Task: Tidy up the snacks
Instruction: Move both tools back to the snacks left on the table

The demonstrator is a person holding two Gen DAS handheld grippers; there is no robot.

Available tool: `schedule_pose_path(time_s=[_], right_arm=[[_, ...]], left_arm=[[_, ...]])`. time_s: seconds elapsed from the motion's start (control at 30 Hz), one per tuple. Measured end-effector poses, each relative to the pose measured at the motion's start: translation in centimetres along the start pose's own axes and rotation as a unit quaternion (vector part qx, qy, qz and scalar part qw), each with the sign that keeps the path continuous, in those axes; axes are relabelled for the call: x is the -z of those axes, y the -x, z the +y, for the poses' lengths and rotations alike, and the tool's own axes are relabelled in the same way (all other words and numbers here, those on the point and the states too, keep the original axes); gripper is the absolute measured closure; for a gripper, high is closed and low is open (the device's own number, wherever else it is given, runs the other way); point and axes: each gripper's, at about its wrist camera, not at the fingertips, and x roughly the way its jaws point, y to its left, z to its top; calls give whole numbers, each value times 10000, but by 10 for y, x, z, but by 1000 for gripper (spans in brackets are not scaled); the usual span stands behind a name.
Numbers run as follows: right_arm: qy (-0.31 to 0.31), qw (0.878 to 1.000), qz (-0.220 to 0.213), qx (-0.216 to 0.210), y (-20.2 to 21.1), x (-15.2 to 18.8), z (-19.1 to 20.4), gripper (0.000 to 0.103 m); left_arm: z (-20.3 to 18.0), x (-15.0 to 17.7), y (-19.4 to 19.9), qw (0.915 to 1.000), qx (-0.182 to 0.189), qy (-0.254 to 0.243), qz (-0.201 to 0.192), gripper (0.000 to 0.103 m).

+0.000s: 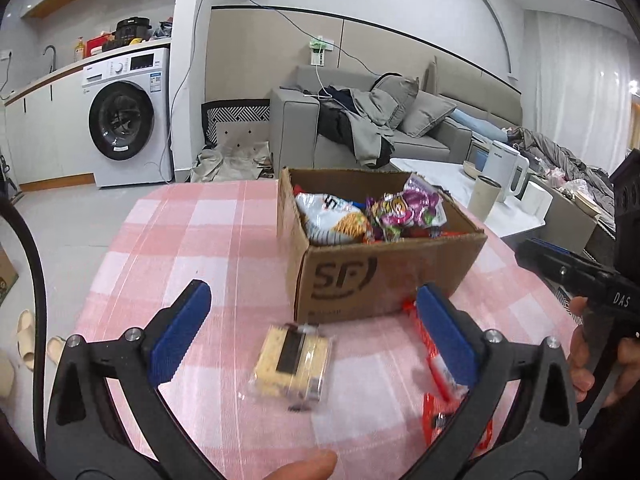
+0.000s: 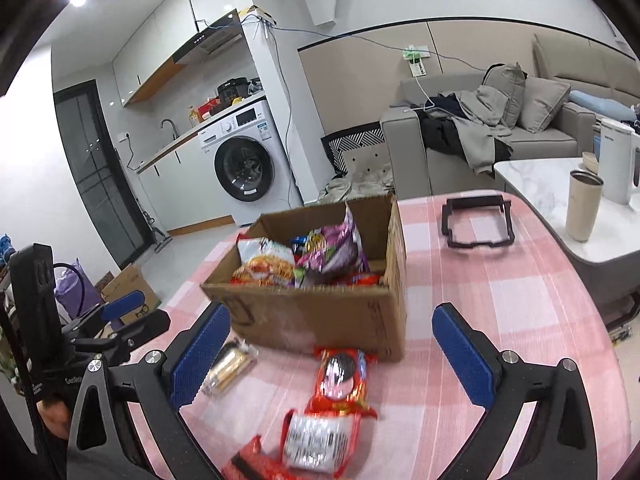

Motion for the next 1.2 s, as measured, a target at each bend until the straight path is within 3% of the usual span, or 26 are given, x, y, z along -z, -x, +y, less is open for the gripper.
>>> schedule_pose_path(time_s=[0.33, 0.67, 1.2], right_arm=[[100, 9995, 294, 88, 7, 35, -2, 0], [743, 9934, 831, 253, -10, 54, 9, 0], [352, 9870, 1492, 475, -41, 71, -10, 0]], left_arm=[[-5, 31, 8, 9999, -102, -62, 123, 0], [-16, 45, -2, 9993, -129, -197, 300, 0], [-4, 57, -29, 9980, -232, -16, 595, 0]])
